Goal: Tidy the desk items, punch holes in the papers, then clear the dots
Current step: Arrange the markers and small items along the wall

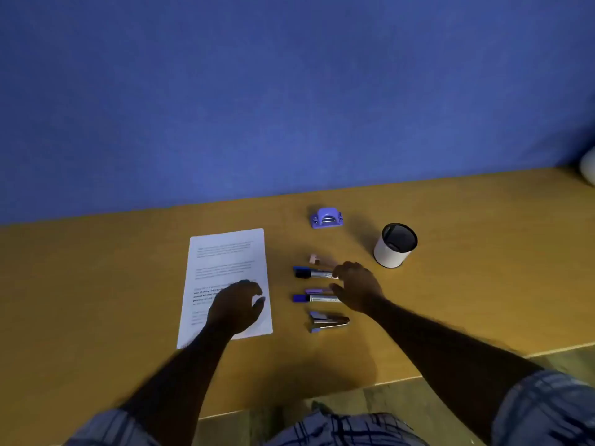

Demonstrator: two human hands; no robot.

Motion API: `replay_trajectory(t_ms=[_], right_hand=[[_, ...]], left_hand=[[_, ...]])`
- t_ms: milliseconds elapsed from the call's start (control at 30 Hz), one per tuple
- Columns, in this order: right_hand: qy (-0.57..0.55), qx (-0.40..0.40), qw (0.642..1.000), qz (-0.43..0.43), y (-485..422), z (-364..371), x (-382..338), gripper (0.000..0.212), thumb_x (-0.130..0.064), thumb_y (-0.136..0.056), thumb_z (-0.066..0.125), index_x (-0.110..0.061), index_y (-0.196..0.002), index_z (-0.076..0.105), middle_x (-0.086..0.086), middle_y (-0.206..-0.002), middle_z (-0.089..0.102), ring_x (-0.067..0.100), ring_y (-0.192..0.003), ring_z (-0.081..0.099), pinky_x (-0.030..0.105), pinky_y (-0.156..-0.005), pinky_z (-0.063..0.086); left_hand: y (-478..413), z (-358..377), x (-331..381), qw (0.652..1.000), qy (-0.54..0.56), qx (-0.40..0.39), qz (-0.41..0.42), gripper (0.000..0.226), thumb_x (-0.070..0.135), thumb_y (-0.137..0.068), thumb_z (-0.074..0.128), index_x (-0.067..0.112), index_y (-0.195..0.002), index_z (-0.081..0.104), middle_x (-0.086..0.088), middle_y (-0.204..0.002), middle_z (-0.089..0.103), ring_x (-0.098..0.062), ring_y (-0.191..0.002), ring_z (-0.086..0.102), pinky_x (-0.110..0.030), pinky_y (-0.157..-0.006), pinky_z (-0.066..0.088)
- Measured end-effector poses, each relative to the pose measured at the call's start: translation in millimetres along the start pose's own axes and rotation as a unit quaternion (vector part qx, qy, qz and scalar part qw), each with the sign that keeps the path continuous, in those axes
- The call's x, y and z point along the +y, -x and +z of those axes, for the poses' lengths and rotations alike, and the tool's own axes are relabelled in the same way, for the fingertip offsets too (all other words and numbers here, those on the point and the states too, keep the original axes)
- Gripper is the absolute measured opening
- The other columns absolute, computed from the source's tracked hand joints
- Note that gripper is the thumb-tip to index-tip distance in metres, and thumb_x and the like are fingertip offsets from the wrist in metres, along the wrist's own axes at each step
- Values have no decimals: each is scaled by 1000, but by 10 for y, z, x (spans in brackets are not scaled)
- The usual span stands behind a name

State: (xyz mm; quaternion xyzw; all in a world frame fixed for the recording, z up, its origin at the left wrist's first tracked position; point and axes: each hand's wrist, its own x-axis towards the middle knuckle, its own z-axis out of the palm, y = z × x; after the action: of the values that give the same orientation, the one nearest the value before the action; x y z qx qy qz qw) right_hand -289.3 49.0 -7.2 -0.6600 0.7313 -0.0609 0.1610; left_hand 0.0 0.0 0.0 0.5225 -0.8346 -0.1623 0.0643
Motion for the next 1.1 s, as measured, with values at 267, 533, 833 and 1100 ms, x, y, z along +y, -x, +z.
replay_trajectory(t_ms=[267, 533, 833, 1100], right_hand=[[58, -5, 997, -51, -259, 1, 146, 29, -28, -91, 59, -21, -119, 62, 1, -113, 62, 19, -102, 55, 30, -80, 46], [106, -25, 990, -86, -422, 141, 134, 31, -25, -91, 60, -21, -122, 59, 4, -111, 62, 19, -98, 58, 33, -82, 49], [123, -31, 989, -75, -533, 228, 123, 40, -29, -93, 58, -22, -132, 52, 6, -116, 61, 22, -103, 59, 35, -84, 46], [103, -23, 992, -67, -529, 247, 73, 35, -31, -89, 61, -19, -122, 58, 4, -112, 62, 19, -98, 60, 33, -82, 47]], left_hand=[[-150, 83, 279, 999, 32, -5, -7, 22, 34, -91, 61, 18, -104, 69, 2, -103, 71, -13, -92, 65, -22, -78, 46], [-311, 210, 366, 998, 53, -27, -2, 23, 33, -93, 58, 17, -107, 68, 0, -106, 71, -14, -95, 65, -27, -84, 52], [-562, 206, 255, 997, 61, -44, 14, 24, 35, -93, 59, 18, -108, 67, 2, -107, 70, -13, -94, 65, -23, -78, 49], [-728, 218, 195, 994, 77, -72, 28, 26, 32, -92, 60, 13, -108, 69, -3, -105, 72, -17, -94, 66, -32, -83, 55]])
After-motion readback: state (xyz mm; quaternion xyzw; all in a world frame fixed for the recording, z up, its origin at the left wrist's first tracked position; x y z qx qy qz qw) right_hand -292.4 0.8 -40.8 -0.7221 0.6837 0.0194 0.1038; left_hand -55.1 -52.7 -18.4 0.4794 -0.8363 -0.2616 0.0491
